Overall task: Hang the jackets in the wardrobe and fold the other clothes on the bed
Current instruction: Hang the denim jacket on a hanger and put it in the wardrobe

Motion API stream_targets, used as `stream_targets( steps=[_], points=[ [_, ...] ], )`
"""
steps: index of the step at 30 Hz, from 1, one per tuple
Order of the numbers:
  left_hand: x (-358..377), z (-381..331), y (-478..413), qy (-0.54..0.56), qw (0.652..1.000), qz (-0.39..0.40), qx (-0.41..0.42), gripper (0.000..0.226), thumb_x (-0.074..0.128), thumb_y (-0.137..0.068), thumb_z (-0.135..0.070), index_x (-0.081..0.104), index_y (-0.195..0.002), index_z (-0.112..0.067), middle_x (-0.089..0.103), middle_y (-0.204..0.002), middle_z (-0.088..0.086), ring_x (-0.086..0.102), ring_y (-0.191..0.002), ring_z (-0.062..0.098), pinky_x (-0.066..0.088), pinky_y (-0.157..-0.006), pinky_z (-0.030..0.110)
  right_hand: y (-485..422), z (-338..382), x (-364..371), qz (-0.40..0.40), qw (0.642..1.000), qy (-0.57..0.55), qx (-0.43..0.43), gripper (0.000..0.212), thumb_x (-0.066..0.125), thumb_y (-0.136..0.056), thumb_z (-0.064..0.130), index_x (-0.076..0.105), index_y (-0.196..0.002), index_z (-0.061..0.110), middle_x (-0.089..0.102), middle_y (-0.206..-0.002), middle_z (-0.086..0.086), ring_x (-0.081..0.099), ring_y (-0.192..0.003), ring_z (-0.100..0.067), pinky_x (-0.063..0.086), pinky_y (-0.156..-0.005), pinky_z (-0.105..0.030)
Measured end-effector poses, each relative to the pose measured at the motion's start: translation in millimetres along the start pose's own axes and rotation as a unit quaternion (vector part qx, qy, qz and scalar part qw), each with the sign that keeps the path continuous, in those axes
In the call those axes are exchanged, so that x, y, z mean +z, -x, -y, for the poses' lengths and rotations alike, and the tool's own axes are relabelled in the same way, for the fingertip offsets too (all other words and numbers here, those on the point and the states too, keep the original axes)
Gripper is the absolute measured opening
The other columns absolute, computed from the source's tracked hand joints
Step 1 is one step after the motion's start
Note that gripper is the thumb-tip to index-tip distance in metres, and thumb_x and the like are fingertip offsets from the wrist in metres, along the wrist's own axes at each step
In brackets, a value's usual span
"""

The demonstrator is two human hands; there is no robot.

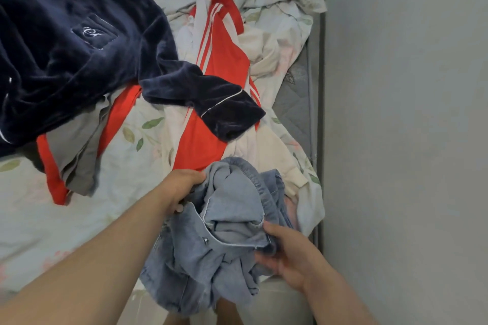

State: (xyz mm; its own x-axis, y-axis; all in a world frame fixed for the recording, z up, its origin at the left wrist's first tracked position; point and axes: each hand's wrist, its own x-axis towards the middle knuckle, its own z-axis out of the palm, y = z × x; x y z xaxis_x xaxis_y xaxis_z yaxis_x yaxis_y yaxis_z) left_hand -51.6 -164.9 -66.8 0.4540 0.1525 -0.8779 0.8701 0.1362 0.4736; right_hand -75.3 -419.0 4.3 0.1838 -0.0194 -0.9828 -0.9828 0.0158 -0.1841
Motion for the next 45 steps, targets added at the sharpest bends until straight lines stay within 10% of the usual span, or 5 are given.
stream_targets(
  steps=[12, 26, 38, 41, 45],
  points=[
    [-52, -77, 113, -0.093, 0.927, -0.194, 0.308, 0.019, 0.064, -0.089, -0.012, 0.064, -0.069, -0.011, 0.061, -0.068, -0.007, 0.05, -0.06, -0.001, 0.039, -0.057, 0.025, 73, 62, -15, -0.27, 0.86, 0.21, -0.379, 0.011, 0.058, -0.077, 0.0, 0.061, -0.071, 0.009, 0.058, -0.064, 0.001, 0.05, -0.06, -0.018, 0.037, -0.051, -0.026],
    [-149, -195, 308, -0.156, 0.835, -0.254, 0.462, 0.019, 0.071, -0.082, -0.01, 0.066, -0.072, -0.025, 0.063, -0.065, 0.001, 0.048, -0.051, 0.004, 0.04, -0.055, 0.027, 269, 157, -31, -0.232, 0.744, 0.152, -0.608, 0.024, 0.061, -0.091, 0.003, 0.069, -0.089, 0.026, 0.068, -0.088, 0.01, 0.062, -0.084, -0.006, 0.044, -0.073, -0.022],
    [-202, -326, 475, -0.14, 0.671, -0.409, 0.603, 0.03, 0.065, -0.077, -0.033, 0.048, -0.056, -0.022, 0.048, -0.049, -0.008, 0.049, -0.052, 0.011, 0.035, -0.048, 0.027, 482, 231, -4, -0.239, 0.653, 0.117, -0.709, 0.02, 0.068, -0.089, 0.024, 0.073, -0.071, 0.016, 0.07, -0.067, 0.005, 0.061, -0.059, -0.005, 0.044, -0.056, -0.024],
    [-199, -341, 510, -0.086, 0.734, -0.384, 0.553, 0.036, 0.065, -0.074, -0.028, 0.038, -0.053, -0.015, 0.038, -0.046, -0.003, 0.039, -0.049, 0.022, 0.031, -0.05, 0.031, 512, 238, 9, -0.234, 0.65, 0.124, -0.713, 0.034, 0.063, -0.091, 0.023, 0.066, -0.077, -0.008, 0.061, -0.07, -0.021, 0.052, -0.064, -0.024, 0.039, -0.06, -0.032],
    [-196, -340, 550, 0.232, 0.865, -0.09, 0.435, 0.019, 0.063, -0.086, -0.007, 0.057, -0.068, -0.01, 0.055, -0.06, 0.008, 0.051, -0.056, 0.024, 0.044, -0.061, 0.031, 546, 237, 36, -0.04, 0.765, -0.042, -0.642, 0.033, 0.065, -0.093, 0.016, 0.065, -0.097, -0.017, 0.065, -0.082, -0.019, 0.062, -0.074, -0.031, 0.055, -0.077, -0.046]
  ],
)
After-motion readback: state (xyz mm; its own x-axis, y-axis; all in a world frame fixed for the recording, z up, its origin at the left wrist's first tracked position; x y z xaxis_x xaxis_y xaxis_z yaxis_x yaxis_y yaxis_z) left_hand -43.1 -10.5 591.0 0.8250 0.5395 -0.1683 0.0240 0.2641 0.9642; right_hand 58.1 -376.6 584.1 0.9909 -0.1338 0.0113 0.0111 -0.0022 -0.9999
